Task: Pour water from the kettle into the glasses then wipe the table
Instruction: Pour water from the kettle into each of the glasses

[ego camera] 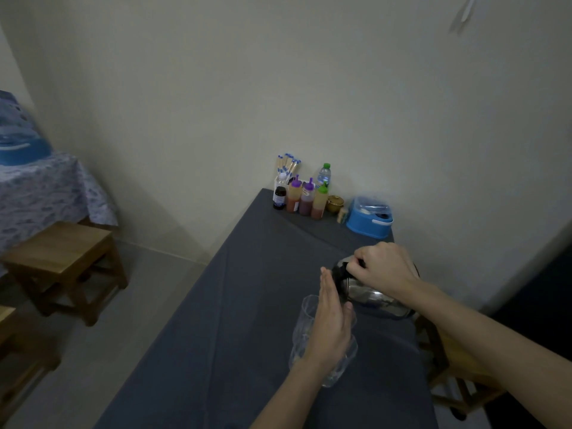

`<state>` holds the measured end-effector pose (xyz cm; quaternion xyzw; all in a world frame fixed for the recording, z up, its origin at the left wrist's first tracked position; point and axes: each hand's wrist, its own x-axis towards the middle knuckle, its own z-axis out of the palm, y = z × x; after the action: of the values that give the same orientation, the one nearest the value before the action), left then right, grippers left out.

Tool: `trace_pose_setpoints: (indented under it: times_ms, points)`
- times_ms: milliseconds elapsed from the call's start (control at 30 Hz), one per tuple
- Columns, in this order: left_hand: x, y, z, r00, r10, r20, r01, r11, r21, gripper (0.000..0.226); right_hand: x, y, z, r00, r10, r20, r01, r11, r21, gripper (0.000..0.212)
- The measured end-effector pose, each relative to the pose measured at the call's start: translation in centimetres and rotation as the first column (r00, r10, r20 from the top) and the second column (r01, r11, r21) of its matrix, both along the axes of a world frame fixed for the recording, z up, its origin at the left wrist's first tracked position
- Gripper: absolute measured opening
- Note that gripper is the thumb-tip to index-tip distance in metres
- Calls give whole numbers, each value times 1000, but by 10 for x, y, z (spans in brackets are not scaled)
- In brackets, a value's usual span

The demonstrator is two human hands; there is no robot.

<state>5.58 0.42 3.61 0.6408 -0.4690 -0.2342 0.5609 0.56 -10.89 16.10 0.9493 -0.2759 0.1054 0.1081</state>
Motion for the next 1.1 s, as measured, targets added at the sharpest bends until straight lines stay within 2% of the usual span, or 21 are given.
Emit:
trace_pose_setpoints:
  times_ms: [233,400,533,700,833,967,1033,1100]
  points:
    - [1,-2,5,1000,-13,28,13,1000,14,67,-5,-2,2,999,-32,29,31,999,18,36]
    - [3,-3,8,998,-28,55,27,999,26,66,-11,-10,-8,991,-69,118,55,991,124,40]
    - [7,-2,15,984,-55,171,45,997,62,64,-24,-15,-20,963,-163,216,101,957,272,39]
    - [9,-9,24,925,-155,347,117,985,130,60,-54,-9,-30,871,-320,373,138,888,439,39]
    - [2,-18,26,824,-232,516,158,970,185,61,-82,-1,-46,732,-466,497,73,779,623,42]
    - [-15,-30,29,691,-302,657,214,953,212,76,-115,2,-79,507,-678,532,-54,591,805,41]
    - [-25,-38,28,614,-330,717,242,943,226,69,-133,2,-102,375,-771,514,-140,501,854,33]
    - [-38,-45,24,547,-365,754,280,928,246,60,-151,4,-120,262,-829,494,-193,456,869,31]
